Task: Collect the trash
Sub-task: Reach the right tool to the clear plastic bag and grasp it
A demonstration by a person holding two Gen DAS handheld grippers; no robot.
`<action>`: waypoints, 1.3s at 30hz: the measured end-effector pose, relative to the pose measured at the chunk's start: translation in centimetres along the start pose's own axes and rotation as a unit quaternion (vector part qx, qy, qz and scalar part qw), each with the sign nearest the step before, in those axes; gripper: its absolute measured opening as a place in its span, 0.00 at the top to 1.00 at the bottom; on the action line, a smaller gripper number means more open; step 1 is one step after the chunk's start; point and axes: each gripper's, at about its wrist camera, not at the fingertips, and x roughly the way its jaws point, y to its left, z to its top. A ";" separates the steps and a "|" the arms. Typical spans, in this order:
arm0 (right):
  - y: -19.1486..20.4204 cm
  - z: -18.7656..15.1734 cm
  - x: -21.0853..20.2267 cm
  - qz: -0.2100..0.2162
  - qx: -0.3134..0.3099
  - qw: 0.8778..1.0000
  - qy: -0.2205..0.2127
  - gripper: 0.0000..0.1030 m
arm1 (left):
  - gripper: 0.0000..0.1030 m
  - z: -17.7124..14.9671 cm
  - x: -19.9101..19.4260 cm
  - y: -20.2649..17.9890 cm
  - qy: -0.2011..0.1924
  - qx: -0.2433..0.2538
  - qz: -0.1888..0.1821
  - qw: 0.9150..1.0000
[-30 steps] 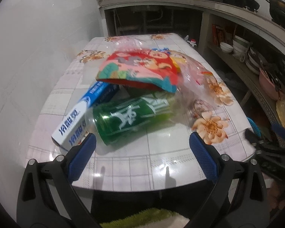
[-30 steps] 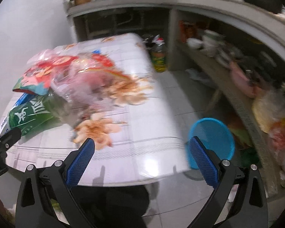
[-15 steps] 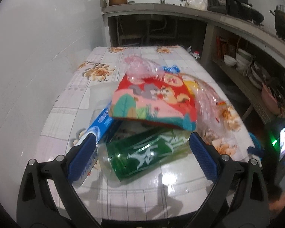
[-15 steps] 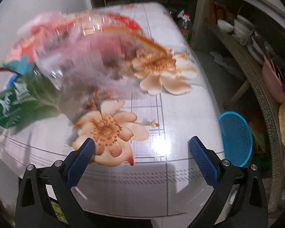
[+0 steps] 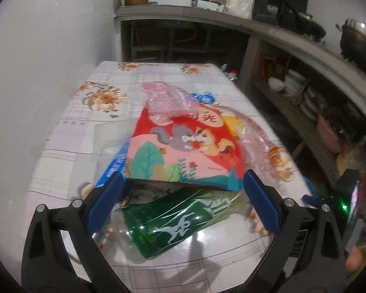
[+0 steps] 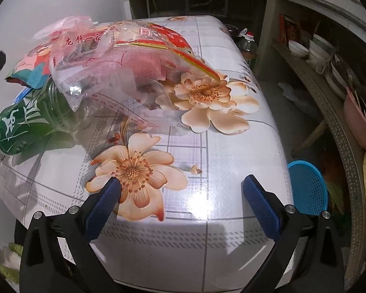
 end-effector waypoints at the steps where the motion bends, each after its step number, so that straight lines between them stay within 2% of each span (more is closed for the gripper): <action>1: -0.3 0.1 -0.3 0.004 0.003 1.000 -0.003 0.06 | 0.08 0.1 0.0 0.1 0.001 -0.003 -0.008 1.000; 3: -1.1 0.4 -1.9 0.007 0.009 0.999 -0.035 0.06 | 0.08 0.3 -0.1 0.4 0.000 -0.007 -0.028 1.000; 8: -3.0 2.0 -5.7 -0.036 -0.001 0.991 -0.127 0.06 | 0.08 0.9 -0.4 1.1 -0.008 -0.012 -0.069 0.997; 12: -4.0 4.3 -6.4 -0.045 -0.027 0.983 -0.175 0.10 | 0.08 1.4 -0.4 1.5 -0.021 -0.022 -0.068 0.997; 17: -3.6 6.3 -4.0 -0.059 -0.106 0.975 -0.185 0.19 | 0.08 2.2 -0.6 2.7 -0.026 -0.044 -0.071 0.996; 19: -3.0 6.9 -3.5 -0.050 -0.138 0.971 -0.189 0.20 | 0.08 2.6 -0.7 3.4 -0.026 -0.049 -0.068 0.996; 25: -0.3 8.1 -0.6 -0.069 -0.268 0.941 -0.196 0.22 | 0.08 4.8 -0.5 6.7 -0.017 -0.080 -0.063 0.995; 28: 0.5 8.7 0.5 -0.071 -0.306 0.929 -0.198 0.24 | 0.08 6.7 0.0 8.1 -0.010 -0.098 -0.080 0.992; 30: 1.0 9.0 1.1 -0.077 -0.331 0.919 -0.200 0.26 | 0.08 8.1 0.8 8.4 0.003 -0.100 -0.096 0.990; 34: 1.9 9.4 2.0 -0.088 -0.379 0.899 -0.204 0.30 | 0.08 10.7 3.4 7.1 0.045 -0.064 -0.118 0.990; 37: 2.0 9.5 1.8 -0.093 -0.383 0.895 -0.209 0.32 | 0.08 12.3 6.2 7.0 0.084 -0.078 -0.119 0.986; 39: 1.7 9.6 1.5 -0.090 -0.373 0.899 -0.213 0.32 | 0.08 12.8 8.3 7.3 0.115 -0.101 -0.121 0.981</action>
